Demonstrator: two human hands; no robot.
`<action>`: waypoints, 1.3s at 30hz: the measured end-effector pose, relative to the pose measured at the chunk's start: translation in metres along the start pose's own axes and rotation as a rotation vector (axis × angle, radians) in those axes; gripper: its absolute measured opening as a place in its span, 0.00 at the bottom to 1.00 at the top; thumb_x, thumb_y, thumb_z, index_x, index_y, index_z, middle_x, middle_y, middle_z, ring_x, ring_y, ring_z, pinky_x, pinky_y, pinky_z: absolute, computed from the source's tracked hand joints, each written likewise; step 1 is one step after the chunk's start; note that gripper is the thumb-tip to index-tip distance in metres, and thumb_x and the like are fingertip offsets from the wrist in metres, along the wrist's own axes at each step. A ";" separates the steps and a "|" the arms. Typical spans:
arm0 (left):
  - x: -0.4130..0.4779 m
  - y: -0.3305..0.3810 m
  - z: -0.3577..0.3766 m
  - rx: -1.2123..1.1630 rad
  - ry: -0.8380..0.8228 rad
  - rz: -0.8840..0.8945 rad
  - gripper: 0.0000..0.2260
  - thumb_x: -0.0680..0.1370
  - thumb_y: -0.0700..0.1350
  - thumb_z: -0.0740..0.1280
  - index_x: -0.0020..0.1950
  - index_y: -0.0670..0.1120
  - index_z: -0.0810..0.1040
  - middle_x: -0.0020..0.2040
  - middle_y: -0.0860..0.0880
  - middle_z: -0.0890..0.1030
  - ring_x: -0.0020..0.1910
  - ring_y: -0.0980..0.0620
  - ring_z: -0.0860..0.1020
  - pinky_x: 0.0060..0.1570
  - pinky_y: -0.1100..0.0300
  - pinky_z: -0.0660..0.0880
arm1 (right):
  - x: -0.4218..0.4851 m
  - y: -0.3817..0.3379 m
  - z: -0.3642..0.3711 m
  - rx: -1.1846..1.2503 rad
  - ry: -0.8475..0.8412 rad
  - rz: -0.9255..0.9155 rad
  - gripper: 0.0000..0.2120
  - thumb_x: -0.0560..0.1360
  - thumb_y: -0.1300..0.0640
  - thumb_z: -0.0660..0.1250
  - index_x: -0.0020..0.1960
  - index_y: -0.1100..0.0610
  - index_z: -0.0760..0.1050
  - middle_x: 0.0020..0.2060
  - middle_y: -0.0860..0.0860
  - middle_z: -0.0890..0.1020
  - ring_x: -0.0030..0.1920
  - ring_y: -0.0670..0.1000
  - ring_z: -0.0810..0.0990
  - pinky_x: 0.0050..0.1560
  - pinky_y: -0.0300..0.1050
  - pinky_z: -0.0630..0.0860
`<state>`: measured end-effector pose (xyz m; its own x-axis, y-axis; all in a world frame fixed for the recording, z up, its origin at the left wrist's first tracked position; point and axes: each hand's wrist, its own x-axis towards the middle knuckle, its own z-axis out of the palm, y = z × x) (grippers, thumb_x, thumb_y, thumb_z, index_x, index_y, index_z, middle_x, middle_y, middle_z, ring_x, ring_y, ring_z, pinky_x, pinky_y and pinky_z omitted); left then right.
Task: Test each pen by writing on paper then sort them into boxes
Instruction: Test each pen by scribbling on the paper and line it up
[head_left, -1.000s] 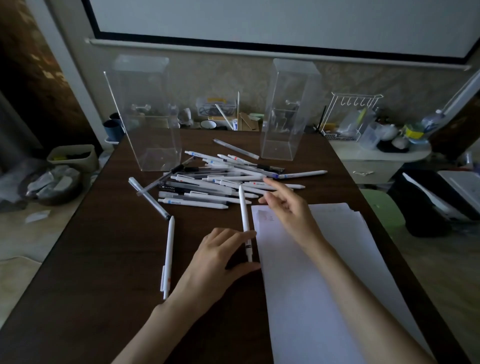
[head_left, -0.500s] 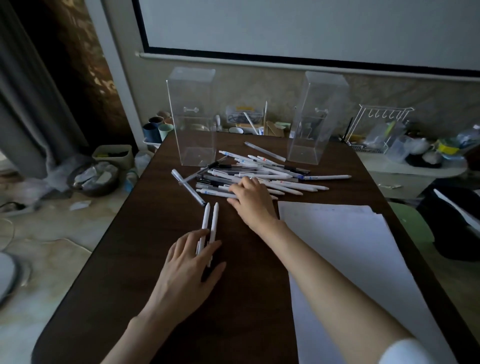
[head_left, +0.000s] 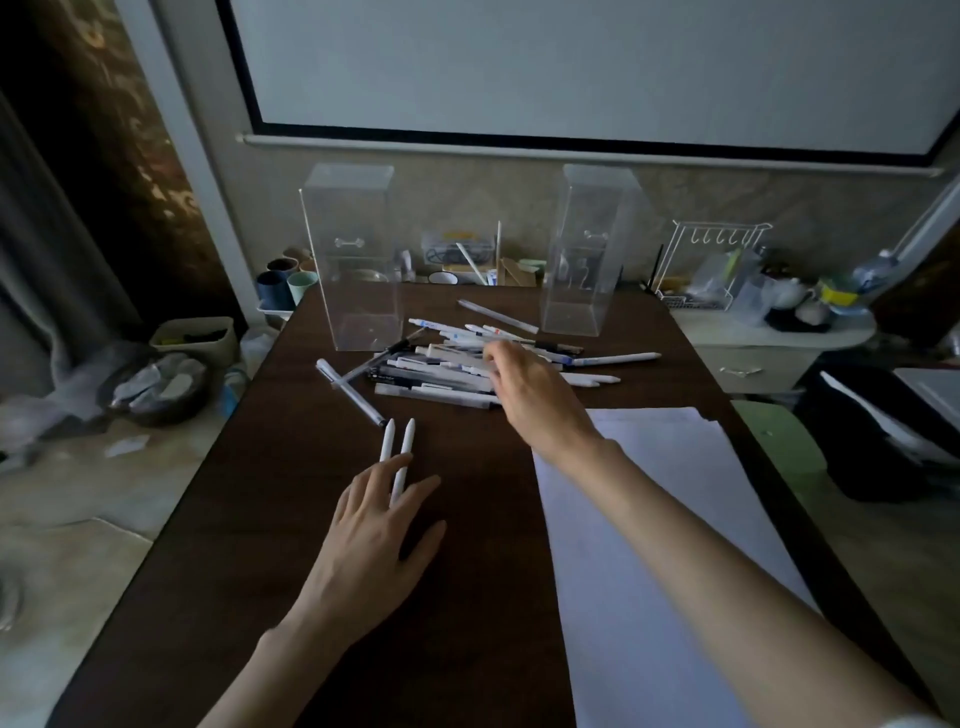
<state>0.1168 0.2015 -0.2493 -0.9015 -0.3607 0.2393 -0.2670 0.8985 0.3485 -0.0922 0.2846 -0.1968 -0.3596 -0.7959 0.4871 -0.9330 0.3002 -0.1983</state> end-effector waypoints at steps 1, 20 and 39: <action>0.006 0.005 0.001 -0.016 -0.007 0.024 0.21 0.75 0.58 0.60 0.65 0.52 0.73 0.67 0.46 0.69 0.66 0.46 0.68 0.61 0.52 0.66 | -0.007 0.006 -0.009 0.004 -0.001 0.051 0.18 0.71 0.74 0.66 0.58 0.64 0.70 0.42 0.61 0.79 0.34 0.58 0.80 0.31 0.39 0.73; 0.081 0.055 0.053 -0.016 -0.203 0.152 0.27 0.76 0.63 0.49 0.72 0.54 0.65 0.71 0.44 0.66 0.70 0.44 0.64 0.67 0.46 0.61 | -0.079 0.076 0.005 -0.199 0.204 0.576 0.24 0.69 0.34 0.56 0.30 0.55 0.68 0.29 0.50 0.72 0.35 0.54 0.73 0.41 0.48 0.64; 0.081 0.055 0.053 -0.008 -0.299 0.260 0.28 0.76 0.66 0.42 0.75 0.60 0.55 0.76 0.55 0.52 0.76 0.51 0.47 0.70 0.50 0.41 | -0.058 0.065 0.002 0.527 0.255 0.693 0.15 0.73 0.52 0.71 0.34 0.59 0.70 0.26 0.49 0.74 0.27 0.45 0.70 0.29 0.39 0.66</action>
<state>0.0113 0.2350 -0.2591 -0.9984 -0.0315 0.0462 -0.0151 0.9479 0.3181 -0.1320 0.3490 -0.2399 -0.8889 -0.3669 0.2744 -0.4026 0.3396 -0.8501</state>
